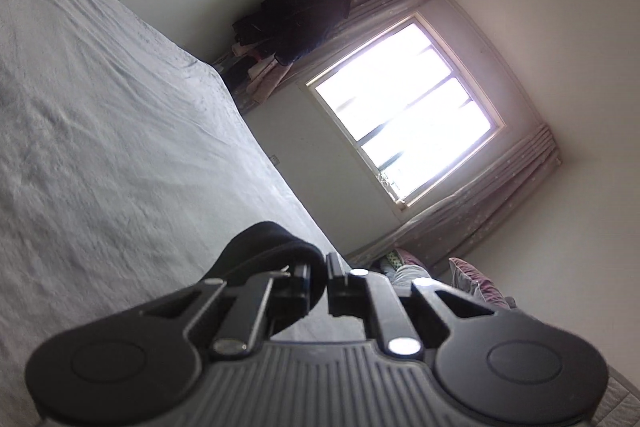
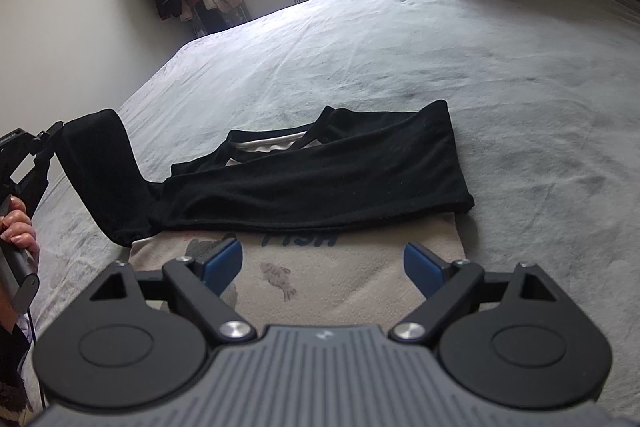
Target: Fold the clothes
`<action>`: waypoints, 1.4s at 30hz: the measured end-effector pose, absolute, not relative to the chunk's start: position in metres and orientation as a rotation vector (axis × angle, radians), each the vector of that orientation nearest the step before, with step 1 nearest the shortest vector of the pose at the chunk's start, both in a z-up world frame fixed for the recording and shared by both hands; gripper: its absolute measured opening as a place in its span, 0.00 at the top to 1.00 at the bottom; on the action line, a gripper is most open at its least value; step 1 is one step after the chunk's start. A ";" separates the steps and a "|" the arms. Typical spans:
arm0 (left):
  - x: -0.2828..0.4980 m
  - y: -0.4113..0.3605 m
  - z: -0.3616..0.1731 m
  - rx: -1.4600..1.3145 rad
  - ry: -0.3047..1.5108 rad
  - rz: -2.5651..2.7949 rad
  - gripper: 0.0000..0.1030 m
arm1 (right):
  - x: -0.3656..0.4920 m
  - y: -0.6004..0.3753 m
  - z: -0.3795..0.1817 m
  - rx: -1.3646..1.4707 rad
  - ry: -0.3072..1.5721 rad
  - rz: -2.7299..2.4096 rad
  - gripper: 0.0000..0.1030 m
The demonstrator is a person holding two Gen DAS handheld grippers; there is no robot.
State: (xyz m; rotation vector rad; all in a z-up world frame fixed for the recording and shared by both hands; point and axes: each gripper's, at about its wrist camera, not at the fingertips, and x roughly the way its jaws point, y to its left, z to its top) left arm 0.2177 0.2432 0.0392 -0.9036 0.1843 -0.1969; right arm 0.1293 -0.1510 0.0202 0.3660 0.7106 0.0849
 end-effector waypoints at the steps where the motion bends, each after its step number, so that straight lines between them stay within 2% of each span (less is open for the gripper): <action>1: 0.217 0.239 0.040 -0.903 0.189 -0.216 0.93 | 0.129 -0.151 0.020 0.367 0.710 0.085 0.12; 24: 0.213 0.147 0.005 -0.859 0.341 -0.387 0.93 | 0.131 -0.147 0.017 0.355 0.728 0.094 0.12; 37: 0.223 0.096 -0.050 -0.680 0.589 -0.419 0.92 | 0.129 -0.150 0.018 0.357 0.723 0.086 0.12; 39: 0.227 0.092 -0.059 -0.644 0.643 -0.423 0.91 | 0.129 -0.150 0.018 0.359 0.726 0.086 0.12; 42: 0.230 0.087 -0.066 -0.590 0.718 -0.432 0.77 | 0.129 -0.151 0.019 0.358 0.727 0.082 0.12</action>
